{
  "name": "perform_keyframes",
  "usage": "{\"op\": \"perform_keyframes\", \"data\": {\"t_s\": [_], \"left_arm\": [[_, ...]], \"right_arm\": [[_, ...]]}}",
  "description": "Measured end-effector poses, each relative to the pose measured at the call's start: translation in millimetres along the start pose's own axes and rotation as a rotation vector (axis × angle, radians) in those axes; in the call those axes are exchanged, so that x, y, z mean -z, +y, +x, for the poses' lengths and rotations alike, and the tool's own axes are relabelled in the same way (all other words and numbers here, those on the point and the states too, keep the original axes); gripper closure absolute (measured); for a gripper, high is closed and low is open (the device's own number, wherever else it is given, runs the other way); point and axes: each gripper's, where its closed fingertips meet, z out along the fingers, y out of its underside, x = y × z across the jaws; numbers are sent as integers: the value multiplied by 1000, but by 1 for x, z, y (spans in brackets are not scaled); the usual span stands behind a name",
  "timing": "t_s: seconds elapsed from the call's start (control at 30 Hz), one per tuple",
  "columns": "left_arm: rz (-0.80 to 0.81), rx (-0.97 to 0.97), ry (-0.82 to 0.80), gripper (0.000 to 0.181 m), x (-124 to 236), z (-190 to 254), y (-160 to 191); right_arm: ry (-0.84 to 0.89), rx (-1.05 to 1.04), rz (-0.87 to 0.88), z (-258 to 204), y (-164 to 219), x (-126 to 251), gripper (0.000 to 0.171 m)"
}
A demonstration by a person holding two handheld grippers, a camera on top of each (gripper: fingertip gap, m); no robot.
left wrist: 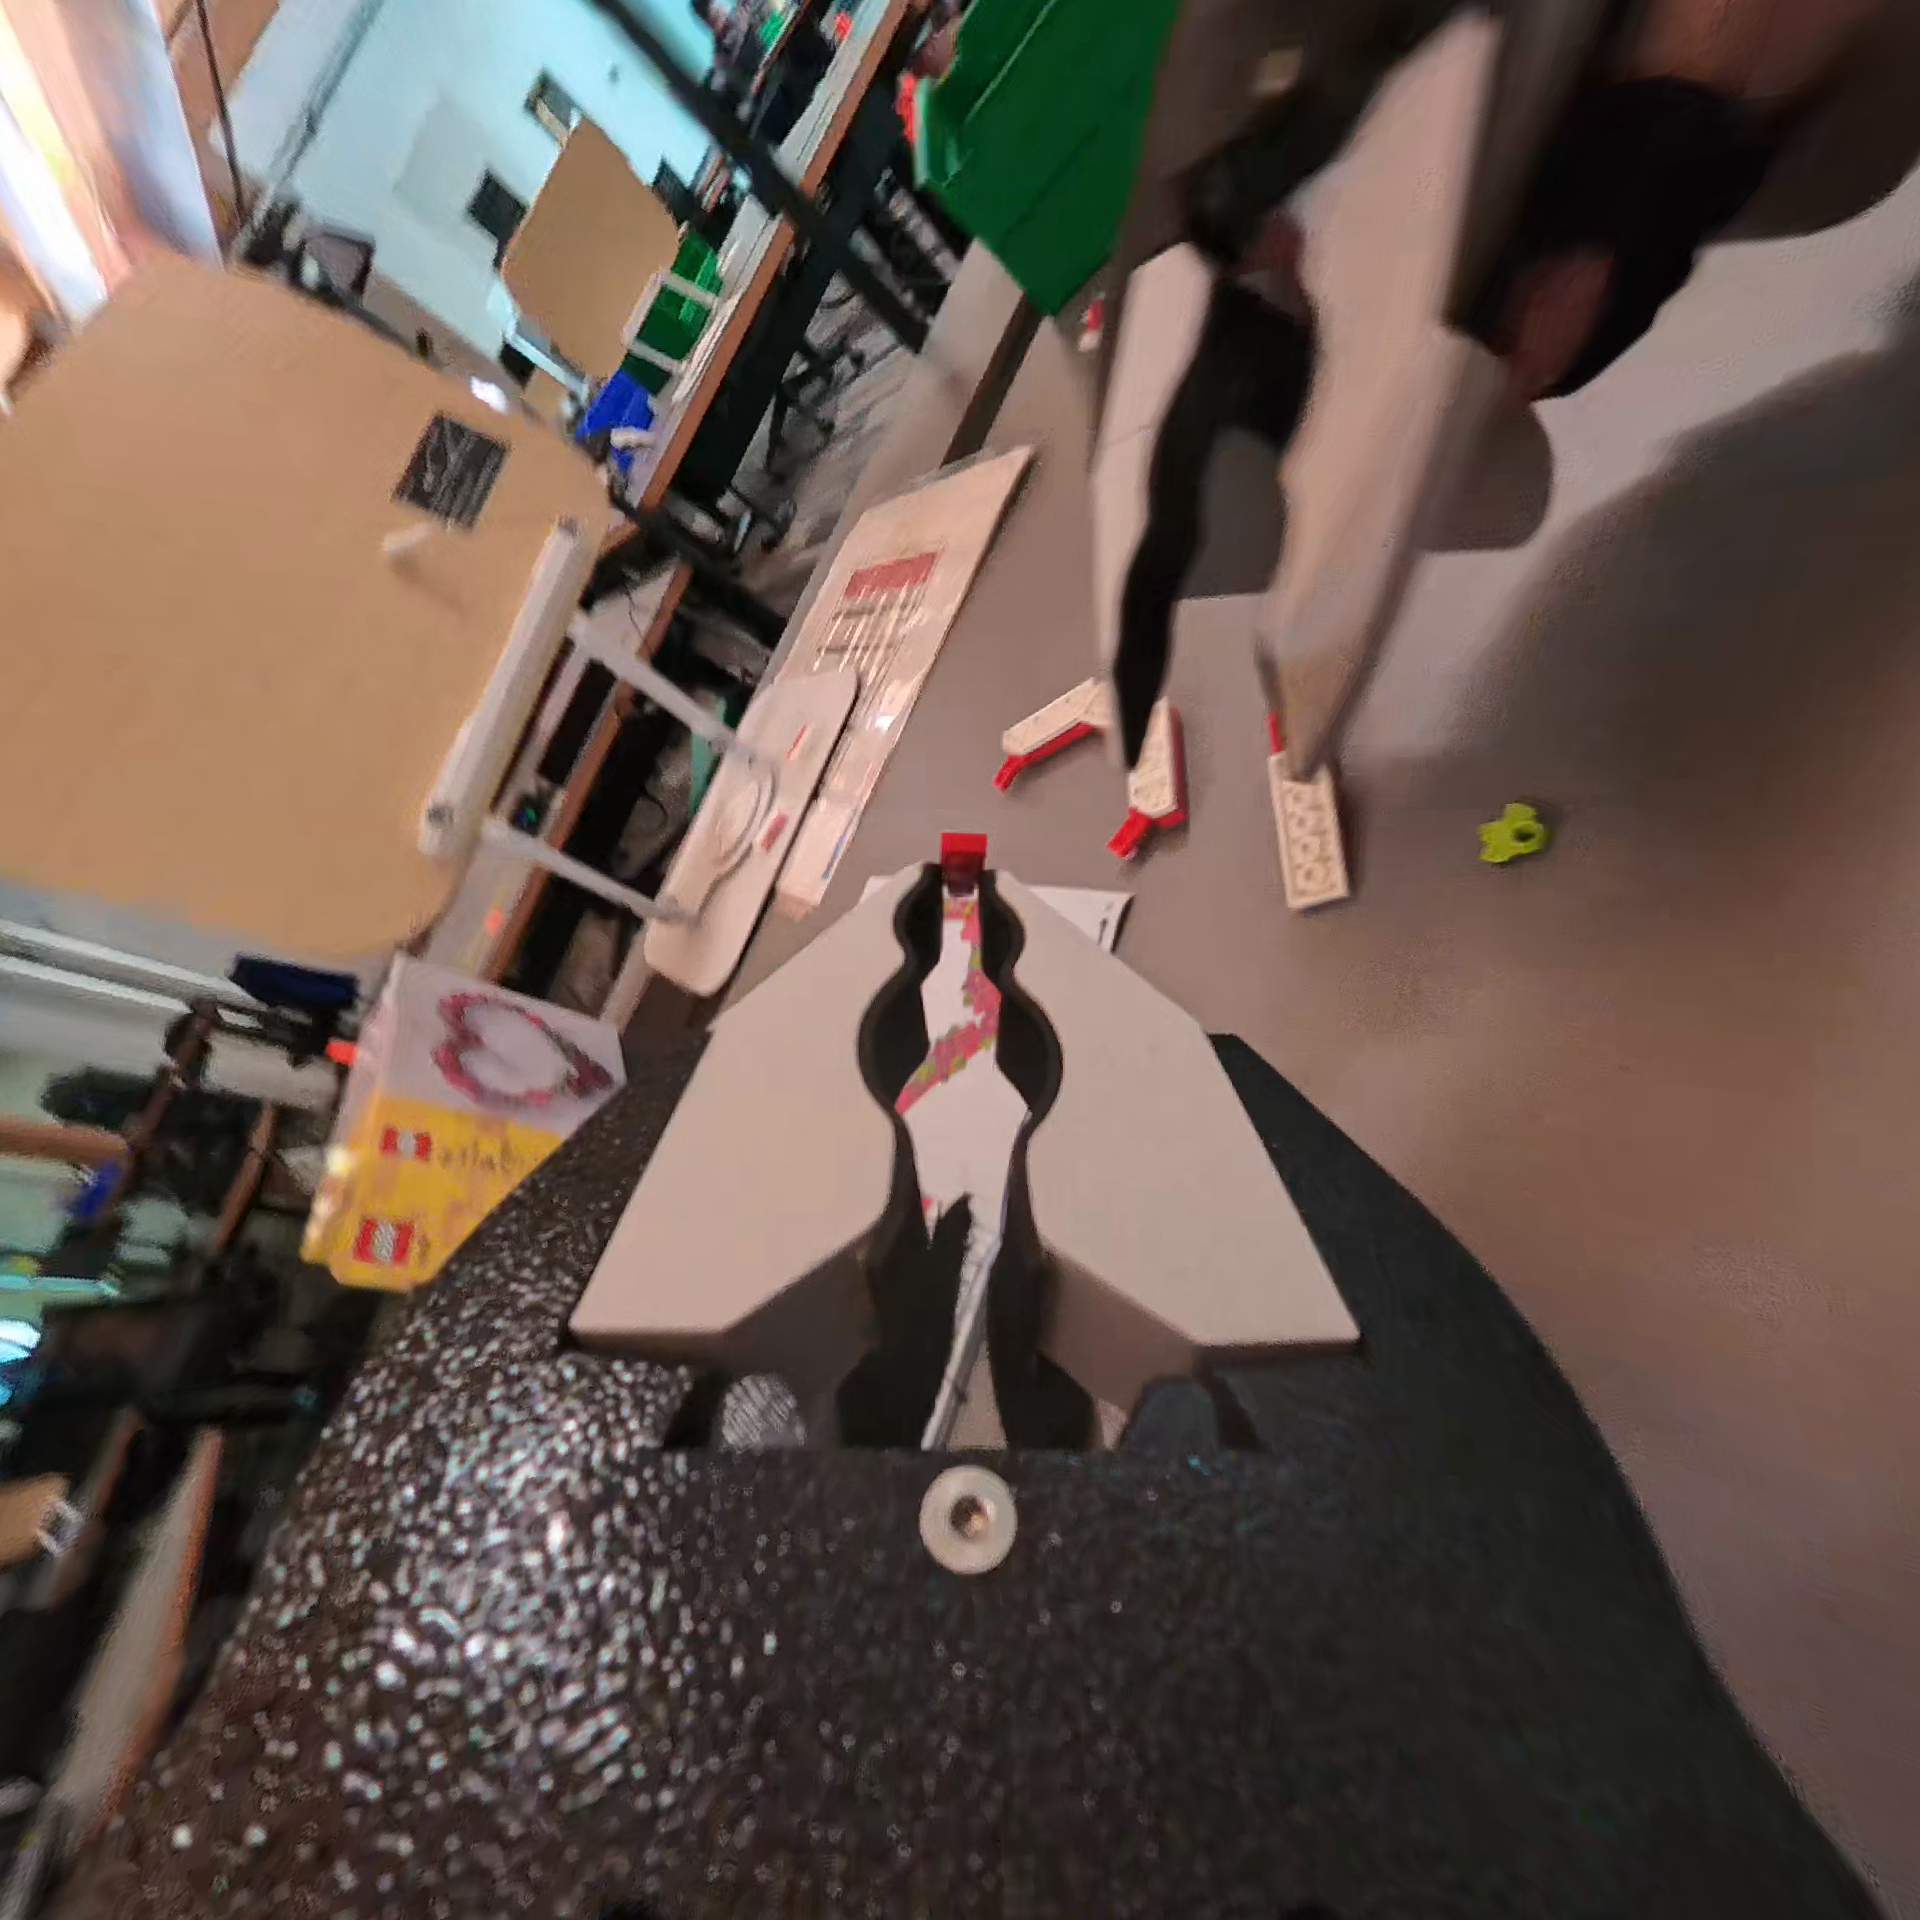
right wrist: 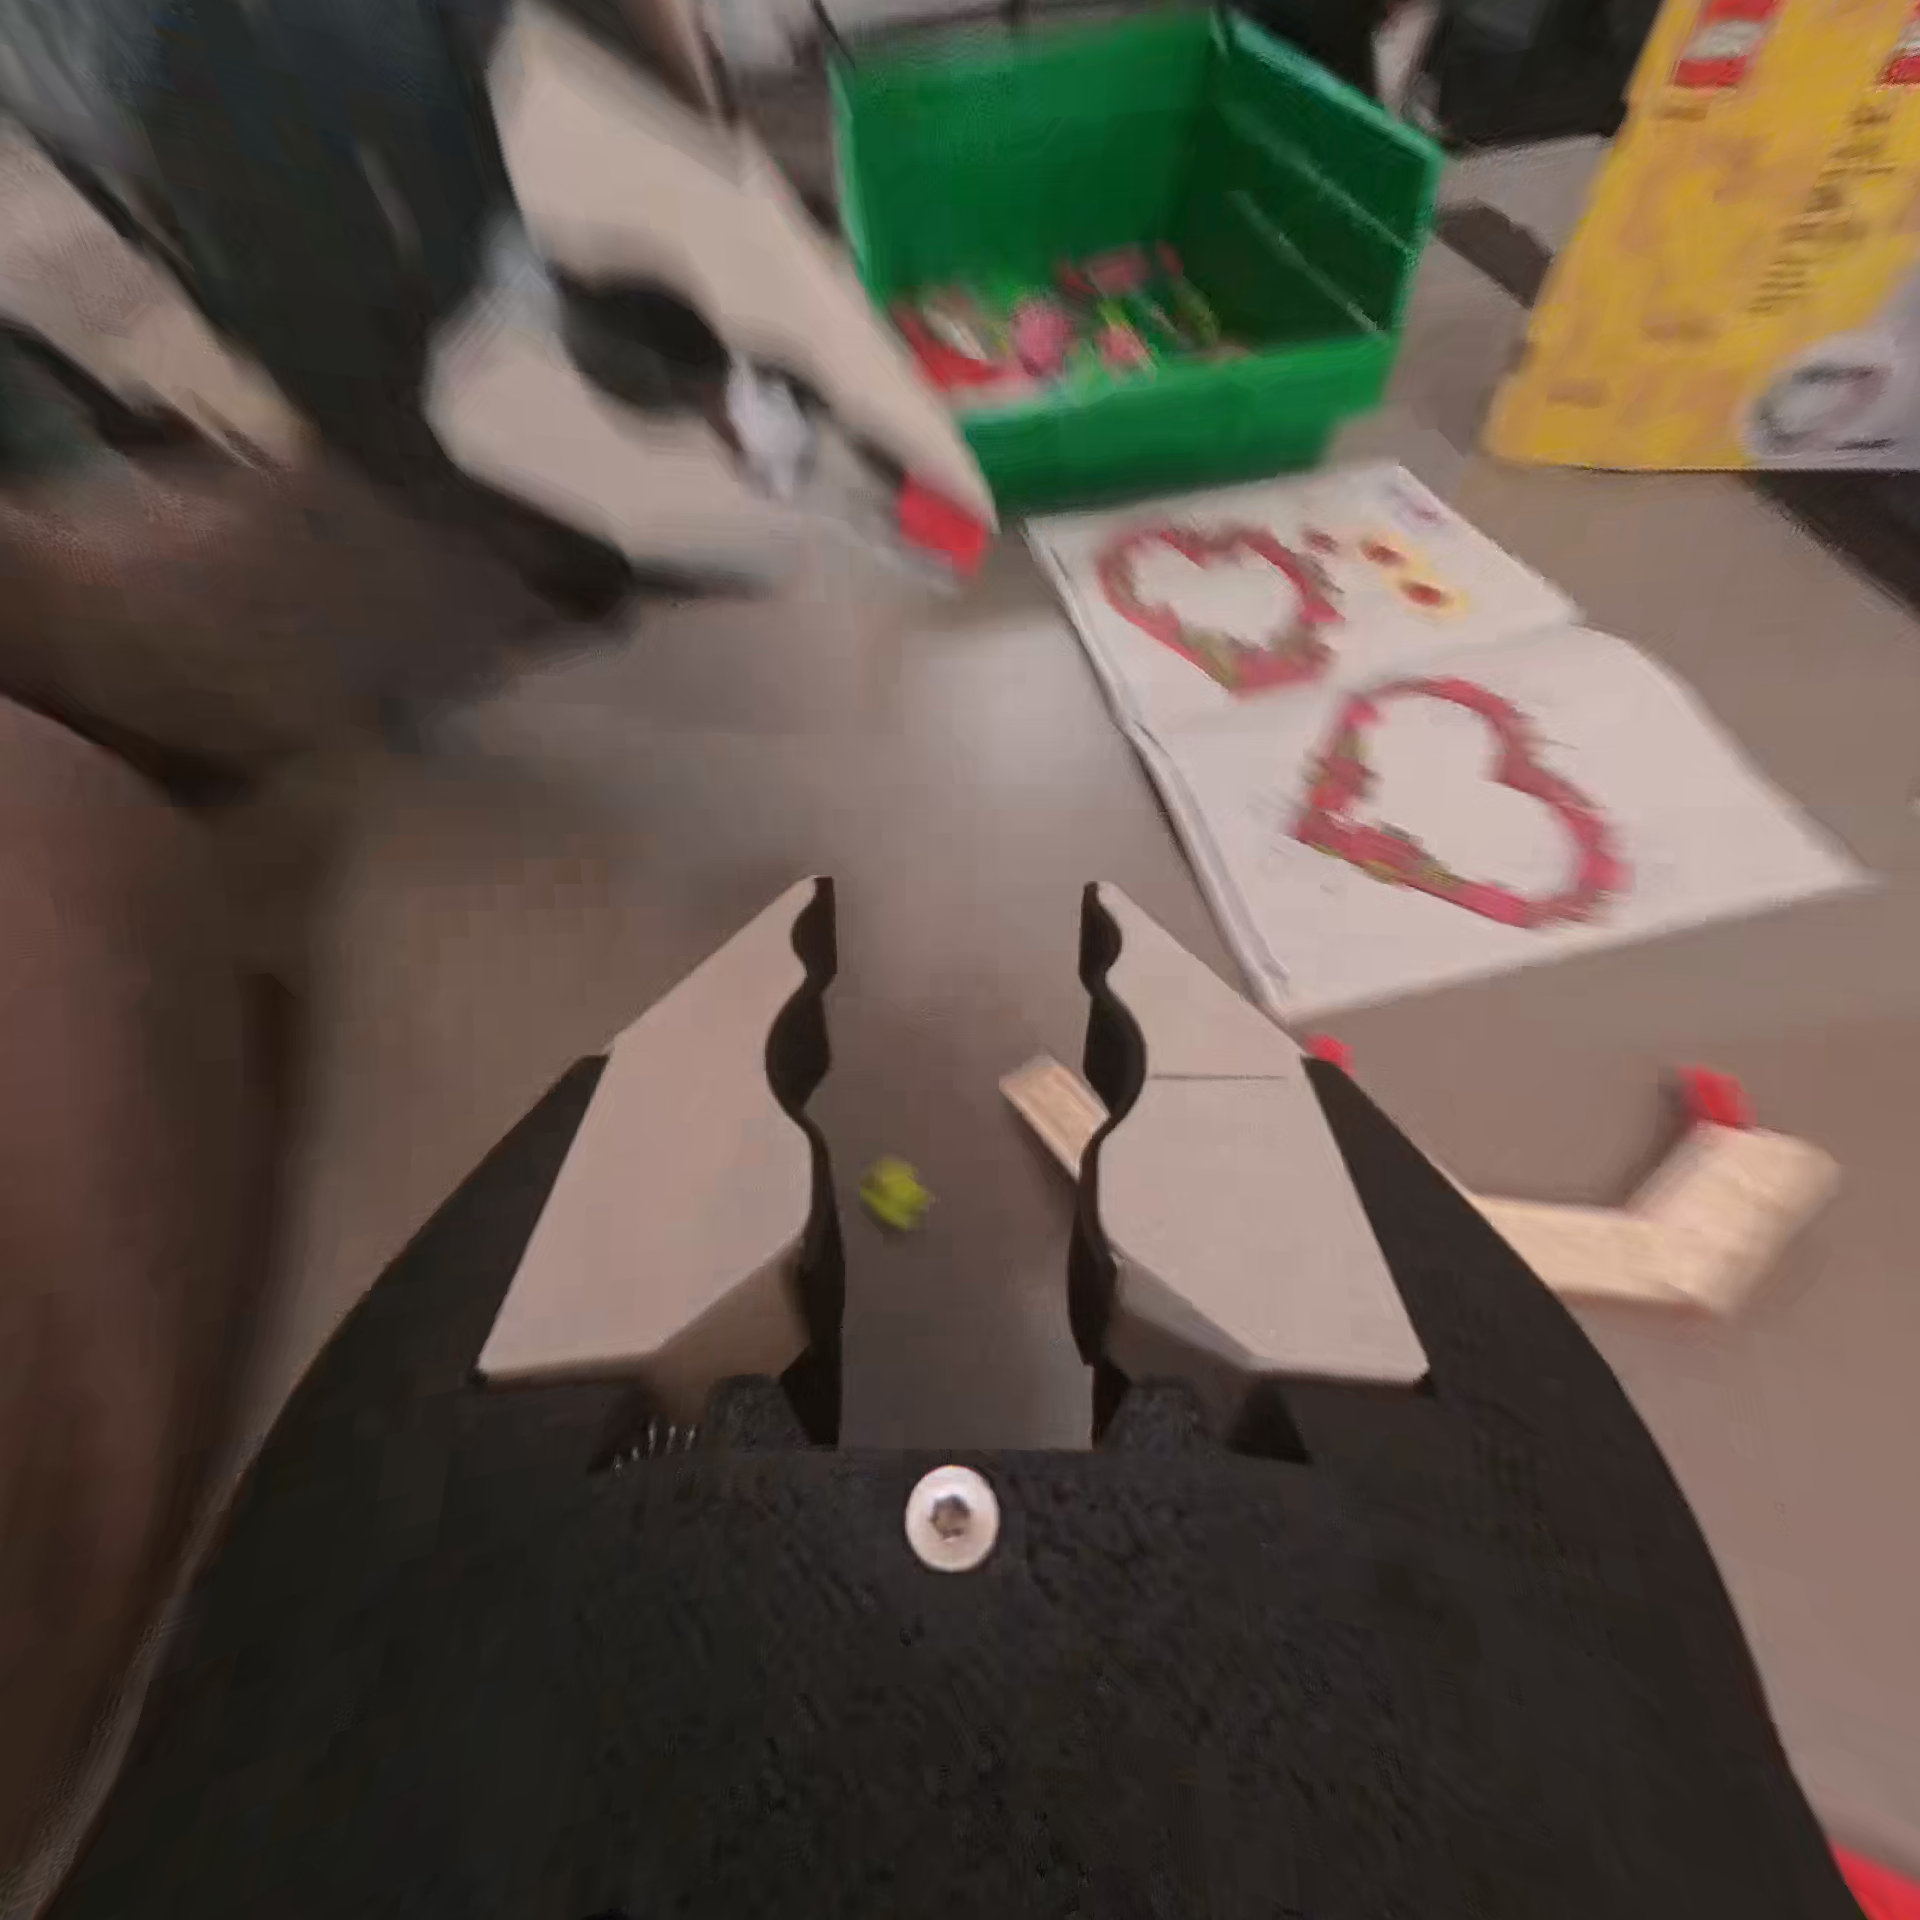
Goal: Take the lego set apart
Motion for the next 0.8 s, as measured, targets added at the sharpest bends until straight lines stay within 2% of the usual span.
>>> {"op": "perform_keyframes", "data": {"t_s": [0.07,0.13,0.23,0.37,0.63,0.7,0.77,0.8], "left_arm": [[23,-96,3,177,-3,12,-12],[44,-156,11,178,-6,22,-22],[31,-201,5,178,-9,28,-25],[53,-205,4,178,-7,31,-27],[77,-261,0,178,2,36,-30],[-38,-300,-125,179,11,9,-6],[-15,-142,-113,178,26,-5,8],[-59,-81,-135,178,32,-19,23]], "right_arm": [[-160,-183,100,-15,-20,2,124],[-187,-233,143,-15,-26,2,127],[-225,-263,163,-18,-27,2,145],[-236,-246,176,-18,-26,5,156],[-252,-131,130,-27,-22,8,156],[-191,-132,140,-10,-19,21,156],[-176,-193,207,5,-23,41,156],[-149,-188,218,12,-23,45,156]]}}
